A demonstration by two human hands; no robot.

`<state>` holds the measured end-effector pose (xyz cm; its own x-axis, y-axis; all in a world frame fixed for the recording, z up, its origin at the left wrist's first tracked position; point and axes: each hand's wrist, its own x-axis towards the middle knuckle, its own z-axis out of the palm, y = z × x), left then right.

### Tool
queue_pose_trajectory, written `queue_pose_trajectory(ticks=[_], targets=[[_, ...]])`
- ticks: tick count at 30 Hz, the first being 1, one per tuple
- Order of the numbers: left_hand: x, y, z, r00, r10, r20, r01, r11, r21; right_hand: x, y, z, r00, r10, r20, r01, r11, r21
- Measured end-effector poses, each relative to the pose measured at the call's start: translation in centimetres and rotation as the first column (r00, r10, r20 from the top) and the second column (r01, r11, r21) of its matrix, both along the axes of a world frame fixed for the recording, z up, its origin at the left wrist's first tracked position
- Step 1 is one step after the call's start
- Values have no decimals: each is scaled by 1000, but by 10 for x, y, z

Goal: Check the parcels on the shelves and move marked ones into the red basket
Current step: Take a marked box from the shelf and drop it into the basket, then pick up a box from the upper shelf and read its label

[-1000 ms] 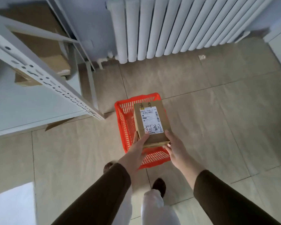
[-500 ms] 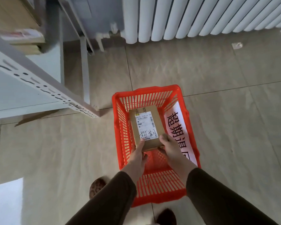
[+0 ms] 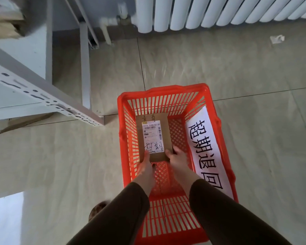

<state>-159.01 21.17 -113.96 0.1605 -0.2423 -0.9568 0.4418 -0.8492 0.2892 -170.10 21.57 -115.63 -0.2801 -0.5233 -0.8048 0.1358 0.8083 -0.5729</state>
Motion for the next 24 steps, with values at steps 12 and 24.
queue_pose_trajectory(ticks=[12,24], targets=[[9,4,147,991,-108,-79,103,992,-67,-3,11,183,995,98,16,-96,991,-97],[98,-14,521,944,-329,4,284,810,-513,67,-18,563,946,293,-140,-324,881,-345]])
